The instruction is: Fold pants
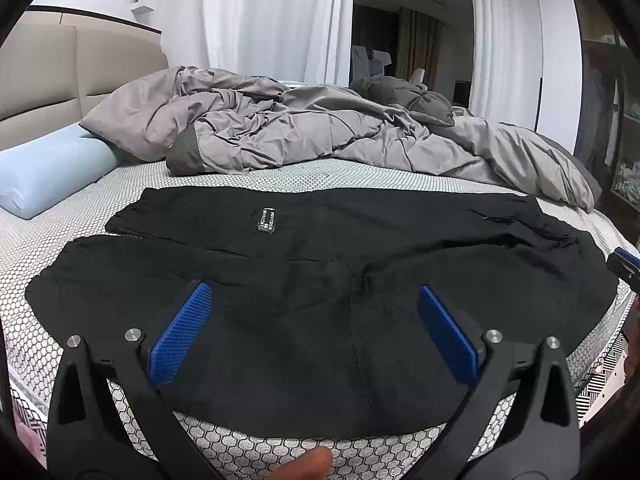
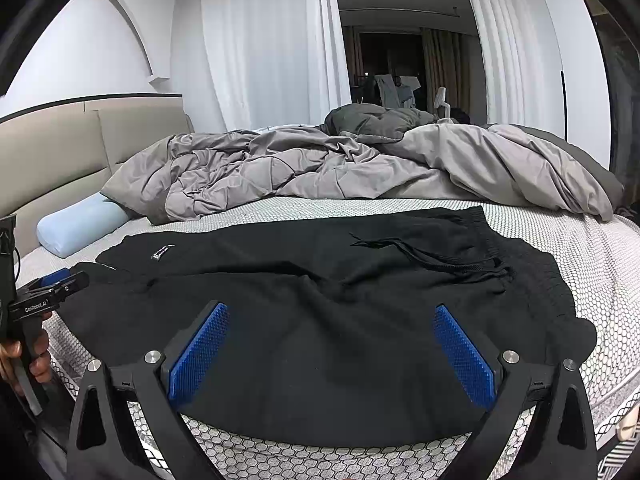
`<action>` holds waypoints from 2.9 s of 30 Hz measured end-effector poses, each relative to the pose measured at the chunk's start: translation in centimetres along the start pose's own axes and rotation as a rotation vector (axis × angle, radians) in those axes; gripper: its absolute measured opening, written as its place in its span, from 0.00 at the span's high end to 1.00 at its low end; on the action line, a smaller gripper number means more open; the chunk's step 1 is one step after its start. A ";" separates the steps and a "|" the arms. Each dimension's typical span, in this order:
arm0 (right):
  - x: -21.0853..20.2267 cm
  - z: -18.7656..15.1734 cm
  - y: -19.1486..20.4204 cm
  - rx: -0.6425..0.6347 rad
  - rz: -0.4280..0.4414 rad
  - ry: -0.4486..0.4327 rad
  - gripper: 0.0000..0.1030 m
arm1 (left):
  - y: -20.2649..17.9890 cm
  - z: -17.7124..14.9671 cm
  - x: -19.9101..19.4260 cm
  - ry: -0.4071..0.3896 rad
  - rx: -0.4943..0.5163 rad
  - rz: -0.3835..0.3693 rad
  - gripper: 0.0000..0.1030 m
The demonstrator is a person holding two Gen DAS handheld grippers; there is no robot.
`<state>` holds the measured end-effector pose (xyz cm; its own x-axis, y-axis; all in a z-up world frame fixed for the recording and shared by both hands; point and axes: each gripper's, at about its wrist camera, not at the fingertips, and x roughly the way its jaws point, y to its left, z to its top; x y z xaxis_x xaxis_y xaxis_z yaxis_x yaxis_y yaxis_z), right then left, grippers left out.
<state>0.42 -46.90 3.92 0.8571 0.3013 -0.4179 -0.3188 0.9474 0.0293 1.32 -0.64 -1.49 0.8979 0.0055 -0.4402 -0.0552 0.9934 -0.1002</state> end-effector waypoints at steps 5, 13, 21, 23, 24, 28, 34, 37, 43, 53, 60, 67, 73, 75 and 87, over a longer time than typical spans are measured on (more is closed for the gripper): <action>0.1 0.0 -0.2 -0.003 -0.006 0.003 0.00 | 0.0 0.1 0.1 0.002 0.002 0.000 0.01; 0.3 -0.1 -0.4 -0.003 -0.009 0.002 0.00 | 0.1 0.0 0.2 0.003 0.003 0.001 0.01; 0.3 -0.1 -0.6 -0.005 -0.013 0.000 0.00 | -0.1 0.1 0.2 0.004 0.004 0.003 0.01; 0.4 -0.1 -0.6 -0.002 -0.012 0.002 0.00 | 0.0 0.0 0.3 0.003 0.004 0.003 0.01; 0.3 -0.2 -0.6 -0.002 -0.013 0.002 0.00 | 0.0 0.1 0.3 0.002 0.003 0.005 0.01; 0.3 -0.2 -0.6 -0.003 -0.017 0.000 0.00 | 0.5 0.2 0.2 -0.002 -0.001 0.005 0.01; 0.2 -0.3 -0.7 -0.003 -0.021 0.001 0.00 | 0.5 0.3 0.1 -0.002 0.002 0.008 0.01; 0.2 -0.4 -0.7 -0.003 -0.024 0.001 0.00 | 0.3 0.3 0.1 -0.002 0.001 0.008 0.01; 0.1 -0.4 -0.7 -0.004 -0.024 0.001 0.00 | 0.5 0.3 0.1 -0.003 0.003 0.010 0.01; -0.1 -0.4 -0.7 -0.003 -0.026 0.001 0.00 | 0.4 0.3 0.1 -0.003 0.003 0.009 0.01; -0.1 -0.4 -0.7 -0.002 -0.027 0.001 0.00 | 0.4 0.3 0.0 -0.003 0.003 0.009 0.01; -0.1 -0.4 -0.7 -0.003 -0.027 0.001 0.00 | 0.5 0.3 0.1 -0.004 0.002 0.009 0.01; -0.2 -0.3 -0.8 0.000 -0.026 0.000 0.00 | 0.7 0.4 0.0 -0.003 0.001 0.011 0.01; -0.2 -0.3 -0.7 -0.001 -0.027 -0.001 0.00 | 0.5 0.4 0.0 -0.004 0.002 0.011 0.01; -1.5 0.1 -2.0 0.039 -0.049 -0.020 0.00 | 1.7 0.5 -0.9 0.002 -0.024 0.003 0.01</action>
<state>-0.17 -49.25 4.52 0.8791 0.2565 -0.4018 -0.2607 0.9644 0.0453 0.57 1.11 -0.84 0.8970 0.0079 -0.4420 -0.0679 0.9904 -0.1202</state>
